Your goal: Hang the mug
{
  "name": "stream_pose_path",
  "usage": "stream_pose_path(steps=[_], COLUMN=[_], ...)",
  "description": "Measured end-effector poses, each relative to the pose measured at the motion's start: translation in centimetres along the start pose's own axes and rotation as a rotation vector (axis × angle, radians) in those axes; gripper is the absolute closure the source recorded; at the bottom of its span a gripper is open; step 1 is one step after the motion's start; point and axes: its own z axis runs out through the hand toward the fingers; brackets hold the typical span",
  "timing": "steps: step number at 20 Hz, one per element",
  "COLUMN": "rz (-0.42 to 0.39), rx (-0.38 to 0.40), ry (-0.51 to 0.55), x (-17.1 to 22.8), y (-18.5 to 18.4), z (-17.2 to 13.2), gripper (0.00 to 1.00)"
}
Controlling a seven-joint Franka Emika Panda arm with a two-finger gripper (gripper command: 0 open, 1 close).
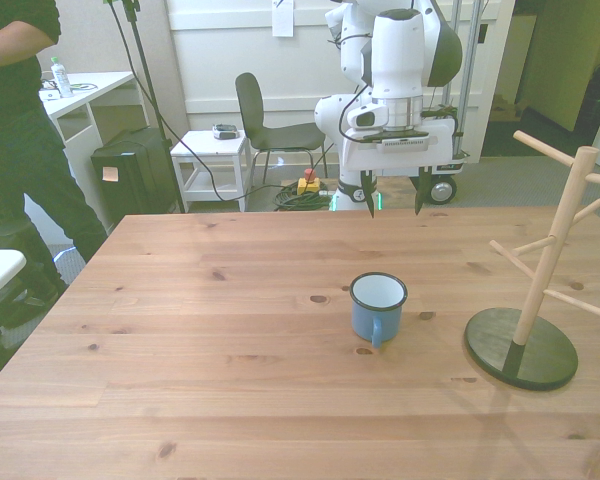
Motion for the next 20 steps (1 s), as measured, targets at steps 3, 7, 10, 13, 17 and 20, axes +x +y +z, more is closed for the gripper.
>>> stream_pose_path(steps=[3, 7, 10, 13, 17, 20], rz=[-0.005, 0.038, 0.115, 0.189, 0.275, 0.323], rx=[-0.004, 0.027, 0.055, 0.084, 0.124, 0.14], ry=[-0.009, 0.002, -0.003, -0.015, -0.031, -0.04], x=[0.0, 2.0, 5.2, 8.4, 12.6, 15.2], y=[0.1, 0.6, 2.0, 3.0, 3.6, 3.8], z=[0.1, -1.4, -3.1, -4.0, -4.6, -5.0], gripper=[0.0, 0.0, 0.0, 0.0, 0.0, 0.0])
